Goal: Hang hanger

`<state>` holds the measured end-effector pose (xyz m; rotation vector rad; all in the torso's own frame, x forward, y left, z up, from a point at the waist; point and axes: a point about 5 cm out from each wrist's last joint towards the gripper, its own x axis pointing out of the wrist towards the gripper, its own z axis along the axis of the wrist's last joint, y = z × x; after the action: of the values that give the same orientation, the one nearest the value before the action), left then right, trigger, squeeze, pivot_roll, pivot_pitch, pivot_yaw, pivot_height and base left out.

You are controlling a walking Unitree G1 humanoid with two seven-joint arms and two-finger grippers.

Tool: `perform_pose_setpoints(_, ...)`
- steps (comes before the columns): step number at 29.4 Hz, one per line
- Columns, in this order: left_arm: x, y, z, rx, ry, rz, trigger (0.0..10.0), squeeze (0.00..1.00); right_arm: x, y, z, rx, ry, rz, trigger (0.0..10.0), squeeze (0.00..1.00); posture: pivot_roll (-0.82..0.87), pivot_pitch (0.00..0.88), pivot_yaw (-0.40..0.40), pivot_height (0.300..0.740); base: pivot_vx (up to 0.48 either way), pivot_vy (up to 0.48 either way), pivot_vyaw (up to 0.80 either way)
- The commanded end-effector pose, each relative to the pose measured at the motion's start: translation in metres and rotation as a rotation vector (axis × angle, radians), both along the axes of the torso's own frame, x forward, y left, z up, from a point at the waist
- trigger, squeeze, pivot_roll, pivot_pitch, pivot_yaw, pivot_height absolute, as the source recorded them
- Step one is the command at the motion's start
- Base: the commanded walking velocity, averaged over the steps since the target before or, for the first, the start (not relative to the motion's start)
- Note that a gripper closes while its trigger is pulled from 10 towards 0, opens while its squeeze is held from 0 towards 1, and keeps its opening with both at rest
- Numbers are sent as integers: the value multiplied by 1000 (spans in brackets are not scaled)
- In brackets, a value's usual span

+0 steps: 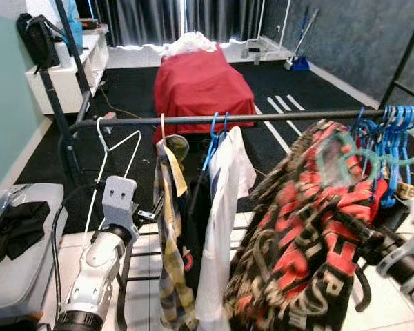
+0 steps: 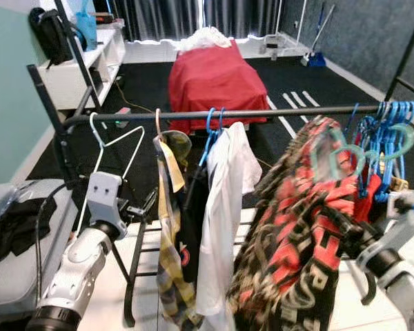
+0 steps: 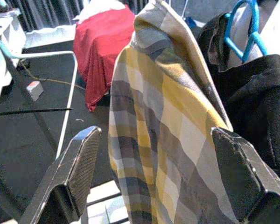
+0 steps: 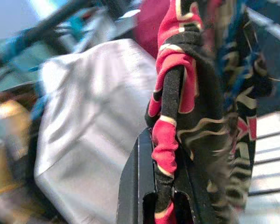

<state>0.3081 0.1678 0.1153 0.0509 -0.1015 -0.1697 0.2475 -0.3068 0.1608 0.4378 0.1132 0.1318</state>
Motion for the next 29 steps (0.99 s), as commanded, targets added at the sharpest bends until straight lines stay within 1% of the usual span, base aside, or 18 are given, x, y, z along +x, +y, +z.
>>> perform_pose_setpoints(1,0,2,-2,-1,15,8,10000,0,14,-13,13,-71,-25,-83,10000,0,-121,10,1,740,0,0,0)
perform_pose_setpoints(3,0,2,-2,-1,15,8,10000,0,14,-13,13,-71,-25,-83,10000,0,-121,10,1,740,0,0,0)
perform_pose_setpoints(5,0,3,-2,0,13,8,10000,0,24,-18,15,-89,-6,-117,10000,0,-118,12,3,740,0,0,0)
perform_pose_setpoints(7,0,3,-2,0,13,8,10000,0,24,-18,15,-89,-6,-117,10000,0,-118,12,3,740,0,0,0)
perform_pose_setpoints(9,-1,4,-2,4,13,8,10000,0,38,-19,18,-114,15,-110,10000,0,-108,22,7,740,0,0,0)
perform_pose_setpoints(10,-1,4,-2,4,13,8,10000,0,38,-19,18,-114,15,-110,10000,0,-108,22,7,740,0,0,0)
perform_pose_setpoints(11,-2,5,-1,6,13,8,10000,0,45,-18,18,-131,27,-97,10000,0,-106,25,10,740,0,0,0)
perform_pose_setpoints(13,-2,7,-1,11,15,8,10000,0,56,-9,16,-156,53,-33,10000,0,-103,28,14,740,0,0,0)
perform_pose_setpoints(14,-2,7,-1,11,15,8,10000,0,56,-9,16,-156,53,-33,10000,0,-103,28,14,740,0,0,0)
perform_pose_setpoints(17,-3,8,-1,17,16,8,10000,0,66,6,14,-161,57,70,10000,0,-93,33,20,740,0,0,0)
perform_pose_setpoints(18,-3,8,-1,17,16,8,10000,0,66,6,14,-161,57,70,10000,0,-93,33,20,740,0,0,0)
perform_pose_setpoints(19,-3,9,-1,21,18,8,10000,0,69,13,14,-163,59,120,10000,0,-94,36,28,740,0,0,0)
perform_pose_setpoints(20,-3,9,-1,21,18,8,10000,0,69,13,14,-163,59,120,10000,0,-94,36,28,740,0,0,0)
perform_pose_setpoints(22,-4,12,-1,27,23,8,10000,0,73,24,12,-146,71,192,10000,0,-95,41,34,740,0,0,0)
perform_pose_setpoints(25,-4,12,-1,30,25,5,10000,0,74,30,10,-146,81,241,10000,0,-95,43,41,740,0,0,0)
perform_pose_setpoints(26,-4,14,-1,37,30,0,10000,0,75,48,8,-134,88,371,10000,0,-93,47,54,740,0,0,0)
perform_pose_setpoints(27,-4,14,-1,39,31,-2,10000,0,75,53,7,-132,88,411,10000,0,-93,47,54,740,0,0,0)
perform_pose_setpoints(29,-4,15,-1,41,33,-3,10000,0,78,54,7,-136,91,413,10000,0,-86,53,61,740,0,0,0)
